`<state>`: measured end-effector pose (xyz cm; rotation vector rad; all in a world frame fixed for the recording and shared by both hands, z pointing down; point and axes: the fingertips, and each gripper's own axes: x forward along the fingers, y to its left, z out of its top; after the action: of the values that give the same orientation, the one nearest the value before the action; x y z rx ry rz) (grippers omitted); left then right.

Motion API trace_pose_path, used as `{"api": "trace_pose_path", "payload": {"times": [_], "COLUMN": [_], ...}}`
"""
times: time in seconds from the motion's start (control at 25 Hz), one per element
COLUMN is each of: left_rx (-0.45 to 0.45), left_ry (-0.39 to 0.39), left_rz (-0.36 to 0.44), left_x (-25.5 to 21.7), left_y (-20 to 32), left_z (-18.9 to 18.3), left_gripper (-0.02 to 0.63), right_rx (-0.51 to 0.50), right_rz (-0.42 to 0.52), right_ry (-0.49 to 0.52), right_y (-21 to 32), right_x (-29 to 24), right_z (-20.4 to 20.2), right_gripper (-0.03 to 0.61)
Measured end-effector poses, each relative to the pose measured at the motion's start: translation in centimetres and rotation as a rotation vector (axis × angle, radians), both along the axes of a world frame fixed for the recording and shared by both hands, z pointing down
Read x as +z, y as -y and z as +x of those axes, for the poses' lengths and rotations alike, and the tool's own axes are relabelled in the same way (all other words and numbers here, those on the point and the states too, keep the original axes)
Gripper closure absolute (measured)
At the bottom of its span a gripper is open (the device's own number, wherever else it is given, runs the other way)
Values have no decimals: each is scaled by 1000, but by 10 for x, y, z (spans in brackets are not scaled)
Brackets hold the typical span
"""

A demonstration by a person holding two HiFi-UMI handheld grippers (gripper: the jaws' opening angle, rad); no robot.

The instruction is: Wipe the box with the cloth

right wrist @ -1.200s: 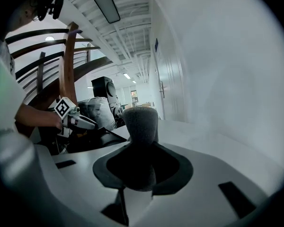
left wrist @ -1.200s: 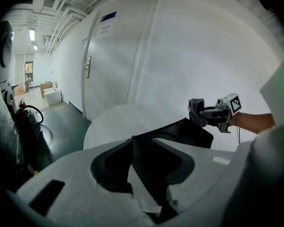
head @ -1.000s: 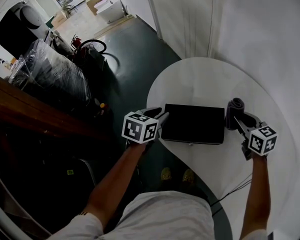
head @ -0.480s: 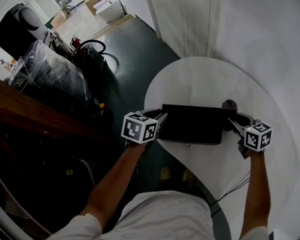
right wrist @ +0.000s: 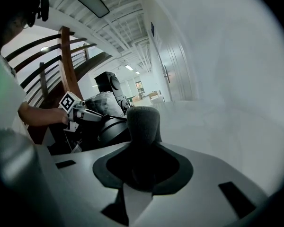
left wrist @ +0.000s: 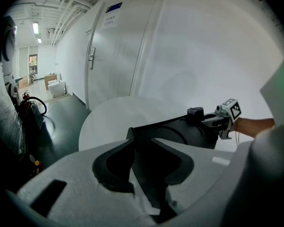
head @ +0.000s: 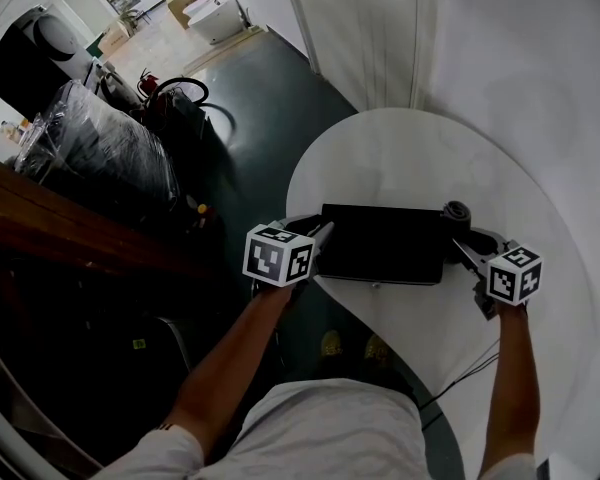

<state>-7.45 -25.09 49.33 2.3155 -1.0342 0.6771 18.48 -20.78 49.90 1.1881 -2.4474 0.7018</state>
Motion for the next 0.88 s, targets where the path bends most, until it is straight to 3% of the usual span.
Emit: {"api": "trace_pose_path", "payload": {"times": [0.88], "left_rx": [-18], "left_ry": [-16], "left_rz": [16], "left_x": [1], "left_y": [-2], "left_z": [-2], "left_gripper": [502], "right_rx": [-62], "right_rz": [-9], "right_ry": [-40], "right_y": [-98], "right_x": [3], "right_z": [-15], "right_gripper": [482]}}
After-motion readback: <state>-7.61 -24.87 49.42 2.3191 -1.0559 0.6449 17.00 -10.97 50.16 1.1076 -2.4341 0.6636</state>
